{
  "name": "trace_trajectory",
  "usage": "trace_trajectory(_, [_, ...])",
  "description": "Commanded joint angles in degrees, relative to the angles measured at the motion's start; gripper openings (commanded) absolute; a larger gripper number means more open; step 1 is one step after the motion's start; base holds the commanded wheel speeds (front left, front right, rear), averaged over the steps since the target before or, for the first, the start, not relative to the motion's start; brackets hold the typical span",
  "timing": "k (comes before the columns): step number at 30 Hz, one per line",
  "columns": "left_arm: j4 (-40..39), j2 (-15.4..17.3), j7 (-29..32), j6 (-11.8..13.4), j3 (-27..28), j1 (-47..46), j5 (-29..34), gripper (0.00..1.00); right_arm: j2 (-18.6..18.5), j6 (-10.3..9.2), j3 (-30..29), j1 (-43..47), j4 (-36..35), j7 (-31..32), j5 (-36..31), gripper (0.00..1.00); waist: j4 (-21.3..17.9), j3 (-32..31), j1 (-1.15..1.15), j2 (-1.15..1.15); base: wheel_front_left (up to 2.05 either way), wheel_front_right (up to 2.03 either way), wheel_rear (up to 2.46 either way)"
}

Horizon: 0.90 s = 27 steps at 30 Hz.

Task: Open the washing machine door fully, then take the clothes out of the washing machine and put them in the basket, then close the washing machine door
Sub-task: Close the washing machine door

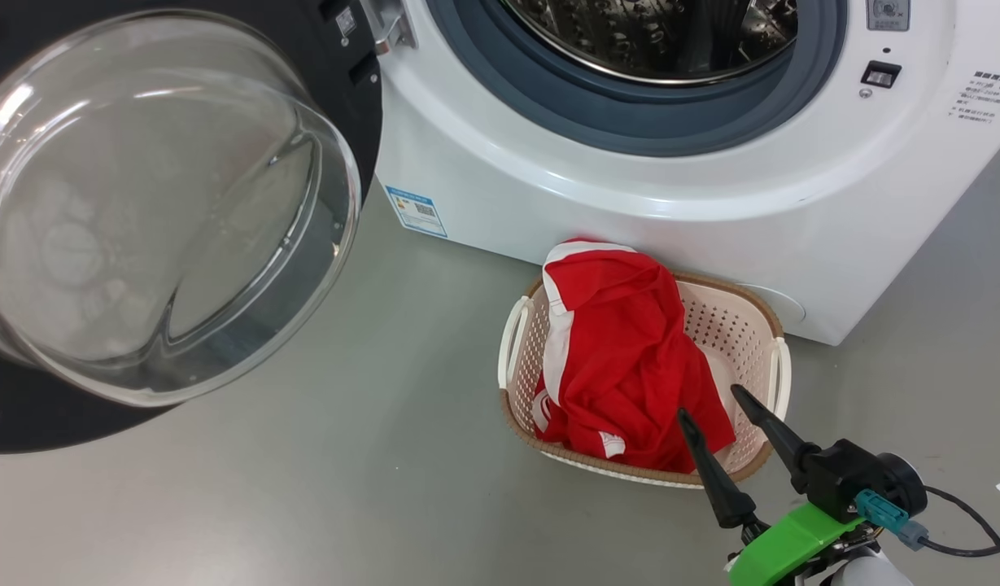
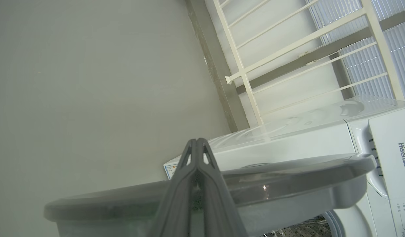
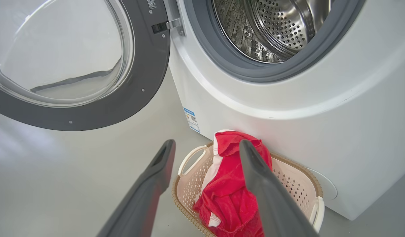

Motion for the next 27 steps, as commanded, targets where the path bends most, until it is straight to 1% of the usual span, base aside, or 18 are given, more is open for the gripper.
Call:
trace_trajectory(1, [-1.16, 3.87, 1.77, -0.09, 0.72, -0.76, -1.20, 0.00, -0.11, 0.09, 1.37, -1.79, -1.09, -0.27, -0.57, 1.00, -0.10, 0.51, 0.00, 0.00, 0.00, 0.00, 0.00])
trace_trajectory(10, [-3.24, 2.68, 7.77, -0.18, -0.79, 1.07, -2.17, 0.00, 0.23, 0.09, 1.42, -2.36, -0.85, -0.27, -0.71, 1.00, -0.14, 0.19, 0.00, 0.00, 0.00, 0.00, 0.00])
trace_trajectory(17, [-10.98, 1.21, 16.53, -0.20, -4.02, 4.79, -3.39, 0.00, 0.61, 0.09, 1.18, -1.87, -0.68, -0.27, -0.40, 1.00, -0.03, -1.57, 0.00, 0.00, 0.00, 0.00, 0.00])
trace_trajectory(18, [-10.98, 1.21, 16.53, -0.20, -4.02, 4.79, -3.39, 0.00, 0.61, 0.09, 1.18, -1.87, -0.68, -0.27, -0.40, 1.00, -0.03, -1.57, 0.00, 0.00, 0.00, 0.00, 0.00])
trace_trajectory(23, [-19.29, 0.53, 24.64, -0.20, -5.24, 8.51, -7.05, 0.00, 0.96, 0.09, 1.01, -0.88, -0.82, -0.27, -0.02, 1.00, -0.14, -3.56, 0.00, 0.00, 0.00, 0.00, 0.00])
trace_trajectory(27, [-27.41, 0.85, 29.42, -0.20, -6.45, 12.54, -9.20, 0.00, 1.19, 0.09, 0.54, -0.07, -1.26, -0.27, 0.16, 1.00, -0.36, -4.66, 0.00, 0.00, 0.00, 0.00, 0.00])
